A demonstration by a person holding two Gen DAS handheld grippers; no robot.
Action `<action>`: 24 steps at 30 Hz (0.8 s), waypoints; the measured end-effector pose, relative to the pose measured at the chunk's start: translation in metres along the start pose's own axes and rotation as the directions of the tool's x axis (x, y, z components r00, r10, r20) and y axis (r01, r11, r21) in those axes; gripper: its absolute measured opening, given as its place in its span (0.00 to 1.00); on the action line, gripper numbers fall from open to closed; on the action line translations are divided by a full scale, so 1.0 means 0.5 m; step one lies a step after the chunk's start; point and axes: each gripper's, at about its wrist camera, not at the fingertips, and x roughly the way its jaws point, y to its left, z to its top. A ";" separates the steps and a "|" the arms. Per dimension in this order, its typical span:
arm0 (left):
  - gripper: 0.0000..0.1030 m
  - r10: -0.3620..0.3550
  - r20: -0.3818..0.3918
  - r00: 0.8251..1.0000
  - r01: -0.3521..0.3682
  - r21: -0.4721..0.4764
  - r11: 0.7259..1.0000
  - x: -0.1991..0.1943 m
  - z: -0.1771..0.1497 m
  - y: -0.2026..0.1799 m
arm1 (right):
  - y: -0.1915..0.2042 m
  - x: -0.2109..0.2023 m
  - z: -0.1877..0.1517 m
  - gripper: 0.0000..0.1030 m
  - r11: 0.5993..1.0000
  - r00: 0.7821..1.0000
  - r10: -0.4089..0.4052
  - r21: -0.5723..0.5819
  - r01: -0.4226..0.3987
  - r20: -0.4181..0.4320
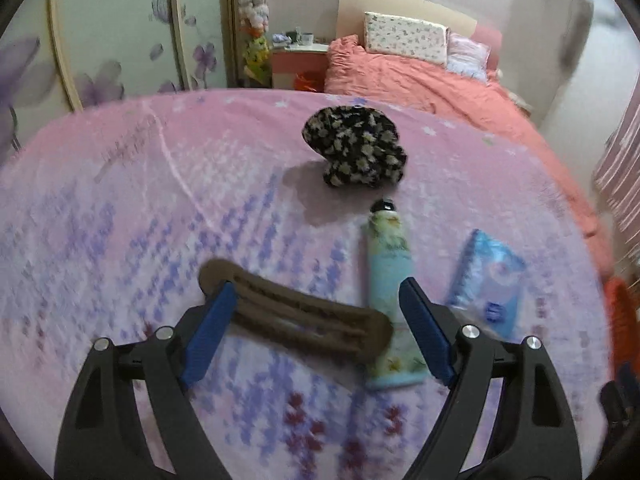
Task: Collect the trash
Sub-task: 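Grasp the blue tissue pack with the right tool while the left tool grasps the brown hair clip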
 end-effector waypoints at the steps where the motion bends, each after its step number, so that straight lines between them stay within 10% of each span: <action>1: 0.80 0.017 0.001 1.000 -0.017 0.023 1.000 0.001 -0.002 -0.003 | 0.007 0.005 0.000 0.66 1.000 1.000 0.001 -0.002 -0.001 -0.004; 16: 0.75 -0.077 -0.046 0.996 0.078 0.016 0.997 -0.026 -0.069 0.138 | 0.147 0.137 0.083 0.73 0.992 0.991 0.108 0.066 -0.103 -0.078; 24: 0.76 -0.137 -0.008 0.991 0.136 -0.039 0.990 -0.031 -0.057 0.166 | 0.203 0.214 0.092 0.66 0.999 0.986 0.034 0.011 -0.032 -0.163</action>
